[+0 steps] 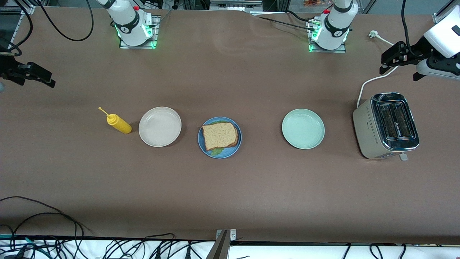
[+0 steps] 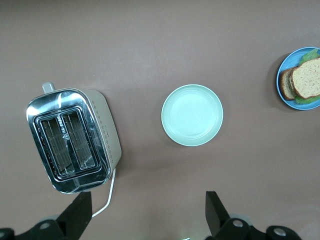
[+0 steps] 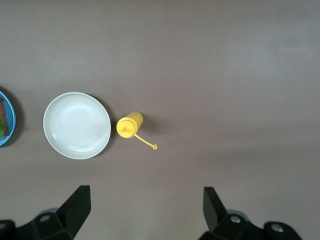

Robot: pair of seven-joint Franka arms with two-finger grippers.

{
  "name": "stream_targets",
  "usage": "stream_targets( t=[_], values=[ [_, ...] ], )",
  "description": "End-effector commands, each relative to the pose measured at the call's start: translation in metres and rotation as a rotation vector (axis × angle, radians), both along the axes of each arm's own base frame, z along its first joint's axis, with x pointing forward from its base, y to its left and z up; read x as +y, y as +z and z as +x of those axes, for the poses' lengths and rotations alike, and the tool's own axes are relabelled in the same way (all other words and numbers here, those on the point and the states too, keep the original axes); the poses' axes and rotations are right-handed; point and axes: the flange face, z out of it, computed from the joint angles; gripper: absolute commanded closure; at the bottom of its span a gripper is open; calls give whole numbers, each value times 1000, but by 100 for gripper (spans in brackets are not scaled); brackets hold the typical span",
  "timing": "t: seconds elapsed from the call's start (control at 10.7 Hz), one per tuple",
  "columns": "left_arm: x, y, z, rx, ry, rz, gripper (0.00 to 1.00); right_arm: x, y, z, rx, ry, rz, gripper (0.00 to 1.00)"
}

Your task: Make sandwich in blue plate with both arms

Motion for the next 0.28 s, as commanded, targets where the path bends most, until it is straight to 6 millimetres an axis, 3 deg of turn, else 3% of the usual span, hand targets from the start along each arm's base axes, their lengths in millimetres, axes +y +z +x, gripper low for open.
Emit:
stream_targets(
  t=[0.0,0.19],
  values=[
    [2,1,-1,-11,0,-3,0,-2,17,2,-27,-13,15,0],
    [2,5,-1,-18,4,-5,0,-2,17,3,-26,-10,12,0]
  ],
)
